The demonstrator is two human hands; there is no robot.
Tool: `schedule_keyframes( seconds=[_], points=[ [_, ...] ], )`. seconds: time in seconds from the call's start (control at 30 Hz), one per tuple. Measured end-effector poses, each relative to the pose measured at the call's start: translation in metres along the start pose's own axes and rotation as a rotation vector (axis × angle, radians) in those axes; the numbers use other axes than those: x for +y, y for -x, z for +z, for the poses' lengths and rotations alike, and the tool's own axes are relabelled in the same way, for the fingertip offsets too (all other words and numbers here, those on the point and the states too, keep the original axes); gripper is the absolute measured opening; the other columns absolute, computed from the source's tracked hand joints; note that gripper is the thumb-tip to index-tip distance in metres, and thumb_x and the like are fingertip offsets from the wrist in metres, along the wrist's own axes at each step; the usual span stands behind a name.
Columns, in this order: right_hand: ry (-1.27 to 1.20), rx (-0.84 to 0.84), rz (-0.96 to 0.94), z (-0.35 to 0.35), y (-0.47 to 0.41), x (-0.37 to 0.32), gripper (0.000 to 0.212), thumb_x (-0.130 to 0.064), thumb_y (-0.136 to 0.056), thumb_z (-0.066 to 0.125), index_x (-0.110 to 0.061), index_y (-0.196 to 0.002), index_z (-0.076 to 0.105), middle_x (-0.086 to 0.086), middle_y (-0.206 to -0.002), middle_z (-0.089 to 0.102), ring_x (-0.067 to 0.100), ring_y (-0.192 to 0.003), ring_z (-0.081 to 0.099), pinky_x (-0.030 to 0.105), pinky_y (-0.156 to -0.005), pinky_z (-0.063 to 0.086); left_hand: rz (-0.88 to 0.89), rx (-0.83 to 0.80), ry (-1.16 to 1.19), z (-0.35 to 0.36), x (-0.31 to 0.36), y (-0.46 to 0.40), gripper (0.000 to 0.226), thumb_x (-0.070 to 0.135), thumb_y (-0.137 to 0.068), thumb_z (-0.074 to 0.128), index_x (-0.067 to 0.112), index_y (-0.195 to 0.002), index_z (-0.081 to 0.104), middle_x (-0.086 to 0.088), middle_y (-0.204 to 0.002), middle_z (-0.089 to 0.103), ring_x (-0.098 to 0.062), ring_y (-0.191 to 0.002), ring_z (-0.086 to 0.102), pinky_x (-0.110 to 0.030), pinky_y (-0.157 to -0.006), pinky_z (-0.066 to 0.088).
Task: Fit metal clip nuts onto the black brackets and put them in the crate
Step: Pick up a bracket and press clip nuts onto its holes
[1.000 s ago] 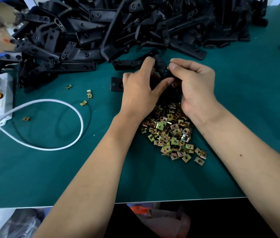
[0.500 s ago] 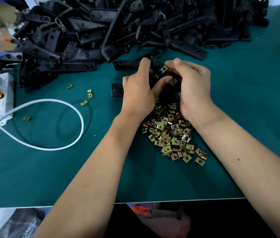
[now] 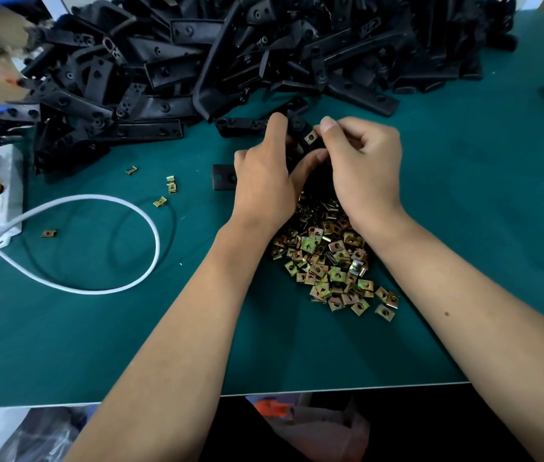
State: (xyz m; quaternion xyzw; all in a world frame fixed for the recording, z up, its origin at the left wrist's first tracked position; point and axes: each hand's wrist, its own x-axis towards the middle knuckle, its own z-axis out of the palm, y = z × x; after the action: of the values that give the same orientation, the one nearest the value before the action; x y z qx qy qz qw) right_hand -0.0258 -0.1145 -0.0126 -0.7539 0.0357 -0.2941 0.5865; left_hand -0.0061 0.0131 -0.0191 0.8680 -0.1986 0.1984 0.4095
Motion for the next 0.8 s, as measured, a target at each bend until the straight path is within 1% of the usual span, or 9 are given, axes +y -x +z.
schedule_keyframes(
  seconds=[0.1,0.2,0.33,0.43,0.53,0.6,0.7,0.73,0.8],
  points=[
    [0.014,0.0,-0.026,0.0,0.0,0.0,0.038,-0.027,-0.098,0.062,-0.004,-0.068,0.069,0.002,-0.06,0.066,0.024,-0.063,0.063,0.042,-0.064,0.051,-0.004,-0.002,-0.027,0.001,-0.001,0.001,0.037,0.04,-0.098,0.066,0.015,-0.102,0.038,0.018,-0.065,0.045,0.002,-0.056,0.044,-0.036,-0.083,0.033],
    [0.022,-0.02,-0.04,-0.001,0.0,0.0,0.037,-0.026,-0.098,0.062,-0.006,-0.068,0.069,0.0,-0.063,0.069,0.023,-0.069,0.069,0.04,-0.068,0.055,-0.012,-0.013,-0.038,0.001,-0.002,0.002,0.036,0.039,-0.099,0.064,0.013,-0.104,0.039,0.016,-0.066,0.047,-0.001,-0.057,0.044,-0.035,-0.087,0.031],
    [0.045,-0.069,-0.082,-0.004,-0.003,0.0,0.04,-0.027,-0.099,0.06,0.0,-0.069,0.066,0.01,-0.066,0.068,0.031,-0.077,0.07,0.045,-0.074,0.054,-0.026,-0.06,-0.059,0.001,0.001,0.002,0.036,0.038,-0.102,0.059,0.014,-0.104,0.032,0.011,-0.069,0.054,-0.017,-0.063,0.049,-0.04,-0.098,0.033],
    [0.091,-0.105,-0.114,-0.006,-0.006,0.0,0.043,-0.026,-0.1,0.057,0.005,-0.071,0.061,0.019,-0.069,0.065,0.036,-0.078,0.067,0.048,-0.073,0.052,-0.035,-0.072,-0.058,0.002,0.002,0.001,0.035,0.036,-0.103,0.057,0.014,-0.105,0.031,0.007,-0.07,0.055,-0.019,-0.065,0.051,-0.038,-0.097,0.031],
    [0.161,-0.118,-0.156,-0.008,-0.006,-0.004,0.037,-0.023,-0.1,0.057,-0.003,-0.068,0.058,0.008,-0.067,0.062,0.019,-0.067,0.059,0.042,-0.067,0.048,-0.041,-0.08,-0.047,0.0,0.003,0.0,0.032,0.033,-0.104,0.055,0.014,-0.106,0.029,0.002,-0.075,0.06,-0.022,-0.069,0.055,-0.036,-0.095,0.029],
    [0.188,-0.141,-0.162,-0.009,-0.006,-0.006,0.035,-0.022,-0.1,0.057,-0.004,-0.07,0.059,0.006,-0.068,0.062,0.017,-0.066,0.056,0.041,-0.067,0.047,-0.036,-0.08,-0.036,0.0,0.002,0.0,0.032,0.033,-0.104,0.055,0.014,-0.106,0.03,0.003,-0.074,0.06,-0.02,-0.069,0.056,-0.036,-0.095,0.029],
    [0.154,-0.226,-0.099,-0.017,-0.009,-0.007,0.03,-0.022,-0.102,0.055,-0.005,-0.083,0.071,0.002,-0.08,0.072,0.014,-0.08,0.067,0.039,-0.08,0.053,-0.014,-0.067,-0.017,0.001,0.003,0.0,0.033,0.037,-0.103,0.057,0.013,-0.102,0.034,0.011,-0.069,0.054,-0.012,-0.063,0.052,-0.039,-0.093,0.033],
    [0.144,-0.256,-0.07,-0.019,-0.01,-0.007,0.028,-0.021,-0.102,0.053,-0.008,-0.093,0.076,-0.001,-0.089,0.075,0.011,-0.09,0.069,0.035,-0.087,0.054,-0.013,-0.056,-0.012,0.001,0.002,-0.002,0.035,0.039,-0.103,0.058,0.012,-0.1,0.036,0.012,-0.068,0.052,-0.012,-0.061,0.051,-0.042,-0.091,0.036],
    [0.186,-0.284,-0.065,-0.023,-0.013,-0.007,0.029,-0.015,-0.099,0.052,-0.012,-0.113,0.078,-0.006,-0.109,0.076,0.003,-0.106,0.067,0.021,-0.096,0.051,-0.032,-0.04,0.015,0.003,0.001,-0.005,0.039,0.042,-0.101,0.06,0.011,-0.095,0.039,0.011,-0.068,0.05,-0.021,-0.063,0.052,-0.05,-0.083,0.043]
  ],
)
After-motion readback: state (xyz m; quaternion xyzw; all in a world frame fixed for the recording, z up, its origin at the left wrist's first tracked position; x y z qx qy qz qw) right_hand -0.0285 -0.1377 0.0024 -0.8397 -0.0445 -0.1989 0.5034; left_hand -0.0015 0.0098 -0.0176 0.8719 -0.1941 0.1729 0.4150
